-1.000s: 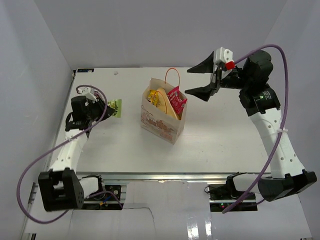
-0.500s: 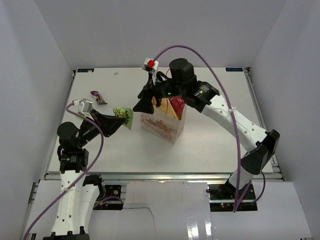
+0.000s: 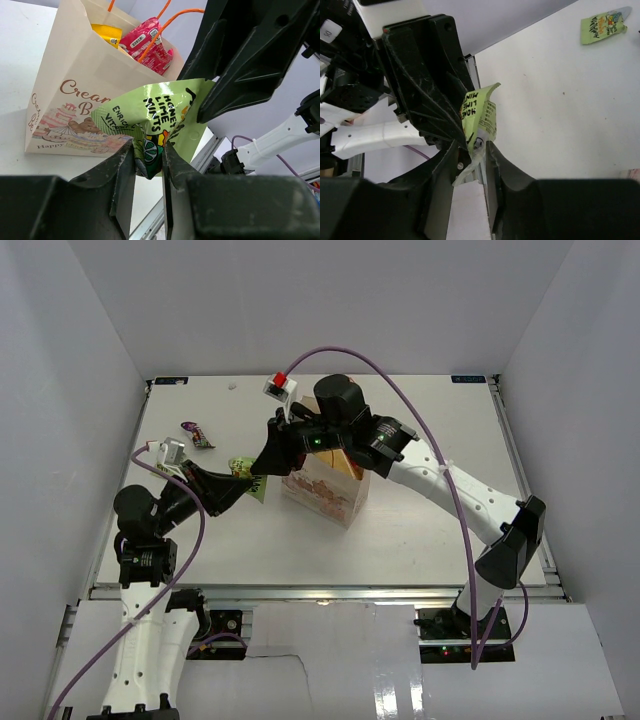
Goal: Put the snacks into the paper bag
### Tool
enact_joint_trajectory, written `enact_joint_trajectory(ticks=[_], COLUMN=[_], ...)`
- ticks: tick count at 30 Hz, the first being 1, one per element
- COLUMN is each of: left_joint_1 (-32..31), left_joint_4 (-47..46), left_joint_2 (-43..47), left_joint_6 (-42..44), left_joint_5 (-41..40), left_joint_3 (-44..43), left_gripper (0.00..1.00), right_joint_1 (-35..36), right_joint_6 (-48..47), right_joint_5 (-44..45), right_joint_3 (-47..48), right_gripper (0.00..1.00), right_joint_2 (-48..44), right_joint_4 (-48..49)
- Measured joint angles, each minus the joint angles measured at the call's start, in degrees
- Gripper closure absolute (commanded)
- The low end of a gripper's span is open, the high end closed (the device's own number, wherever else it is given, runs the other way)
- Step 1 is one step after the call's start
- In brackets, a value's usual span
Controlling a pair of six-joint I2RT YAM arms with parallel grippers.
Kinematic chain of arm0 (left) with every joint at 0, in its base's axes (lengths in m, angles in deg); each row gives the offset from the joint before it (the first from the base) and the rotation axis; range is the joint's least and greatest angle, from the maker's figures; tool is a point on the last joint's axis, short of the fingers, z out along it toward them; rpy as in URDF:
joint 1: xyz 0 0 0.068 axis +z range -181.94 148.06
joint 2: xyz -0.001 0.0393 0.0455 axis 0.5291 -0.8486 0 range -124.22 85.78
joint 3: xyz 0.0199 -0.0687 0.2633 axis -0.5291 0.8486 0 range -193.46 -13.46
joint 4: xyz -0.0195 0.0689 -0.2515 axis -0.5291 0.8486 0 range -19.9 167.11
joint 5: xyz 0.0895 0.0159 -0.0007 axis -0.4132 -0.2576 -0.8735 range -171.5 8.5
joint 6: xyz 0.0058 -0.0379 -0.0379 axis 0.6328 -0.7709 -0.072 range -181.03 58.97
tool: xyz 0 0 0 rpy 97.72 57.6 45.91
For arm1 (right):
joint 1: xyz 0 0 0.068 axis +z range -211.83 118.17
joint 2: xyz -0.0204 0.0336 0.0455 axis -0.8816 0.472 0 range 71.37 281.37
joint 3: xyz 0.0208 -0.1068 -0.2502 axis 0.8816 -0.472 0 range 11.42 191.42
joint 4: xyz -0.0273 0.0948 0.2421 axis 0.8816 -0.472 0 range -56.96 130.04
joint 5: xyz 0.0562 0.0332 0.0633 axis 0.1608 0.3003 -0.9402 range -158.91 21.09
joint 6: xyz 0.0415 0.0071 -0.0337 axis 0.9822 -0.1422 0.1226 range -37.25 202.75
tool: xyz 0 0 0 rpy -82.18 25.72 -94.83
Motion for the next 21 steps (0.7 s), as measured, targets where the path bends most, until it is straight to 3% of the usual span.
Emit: enact_joint_trajectory(ticks=[4, 5, 8, 11, 15, 21], left_joint_1=[0.00, 0.00, 0.00, 0.00, -0.02, -0.04], left_joint_4=[0.26, 0.44, 0.90, 2.27, 5.97, 12.20], left_joint_2=[0.00, 0.02, 0.15, 0.76, 2.36, 3.87], left_joint_6=[-0.07, -0.24, -0.52, -0.33, 1.77, 6.38], left_joint_5=[0.00, -0.02, -0.46, -1.84, -5.62, -13.03], left_joint_3=[-0.28, -0.35, -1.18, -3.56, -7.54, -11.98], left_gripper=[0.74, 0.58, 0.32, 0.20, 0.09, 0.09], right_joint_1=[-0.04, -0.09, -0.15, -0.70, -3.58, -14.62], right_joint_6=[1.05, 1.11, 0.17, -1.88, -5.16, -8.28], right_joint_5=[-0.39, -0.61, -2.14, -4.66, -8.79, -11.63], right_joint_3=[-1.73, -1.75, -1.75, -1.36, 2.93, 10.51], right_gripper=[0.88, 0.89, 0.92, 0.92, 0.92, 0.92], right_joint_2=[-0.04, -0.04, -0.04, -0.02, -0.02, -1.64], right_joint_4=[1.05, 1.16, 1.42, 1.36, 0.98, 1.70])
